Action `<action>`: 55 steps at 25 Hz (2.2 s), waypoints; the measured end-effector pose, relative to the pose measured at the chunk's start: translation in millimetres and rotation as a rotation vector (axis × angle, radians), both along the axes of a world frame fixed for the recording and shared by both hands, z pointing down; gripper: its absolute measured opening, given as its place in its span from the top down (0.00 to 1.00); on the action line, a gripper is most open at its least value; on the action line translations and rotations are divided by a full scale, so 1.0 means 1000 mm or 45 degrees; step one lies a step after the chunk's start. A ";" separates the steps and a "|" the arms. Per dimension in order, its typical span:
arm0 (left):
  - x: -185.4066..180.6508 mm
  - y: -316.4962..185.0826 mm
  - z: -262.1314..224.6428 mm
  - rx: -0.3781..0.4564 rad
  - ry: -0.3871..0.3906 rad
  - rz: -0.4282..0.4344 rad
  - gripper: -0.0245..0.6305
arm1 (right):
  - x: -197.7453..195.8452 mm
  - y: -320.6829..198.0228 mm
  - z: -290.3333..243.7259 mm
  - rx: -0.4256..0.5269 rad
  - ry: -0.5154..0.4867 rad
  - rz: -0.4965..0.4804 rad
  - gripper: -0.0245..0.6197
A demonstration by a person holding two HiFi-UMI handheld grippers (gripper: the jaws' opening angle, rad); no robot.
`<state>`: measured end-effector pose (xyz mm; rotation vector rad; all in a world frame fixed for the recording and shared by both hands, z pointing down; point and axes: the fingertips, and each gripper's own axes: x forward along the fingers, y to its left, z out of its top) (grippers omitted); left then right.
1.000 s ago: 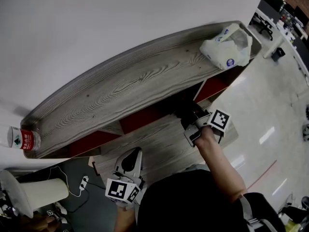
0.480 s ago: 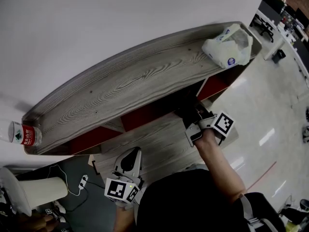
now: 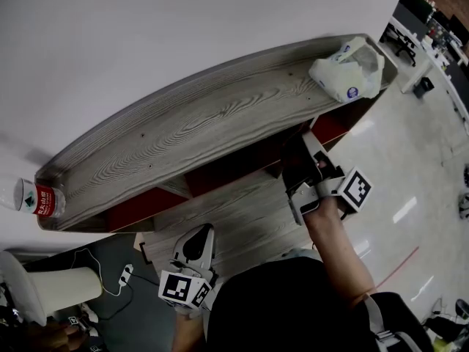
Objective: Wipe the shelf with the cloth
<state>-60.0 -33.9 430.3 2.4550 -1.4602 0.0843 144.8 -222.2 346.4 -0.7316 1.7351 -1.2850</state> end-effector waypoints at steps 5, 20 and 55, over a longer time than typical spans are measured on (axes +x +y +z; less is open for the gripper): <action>-0.003 0.001 0.000 -0.004 -0.002 -0.012 0.95 | -0.002 -0.005 -0.017 0.057 -0.044 0.007 0.84; -0.009 -0.004 0.001 -0.014 -0.006 -0.051 0.95 | -0.019 -0.047 0.002 0.064 -0.086 0.083 0.84; -0.013 -0.005 0.003 -0.015 0.006 -0.039 0.95 | -0.016 -0.041 0.111 -0.436 -0.058 0.143 0.84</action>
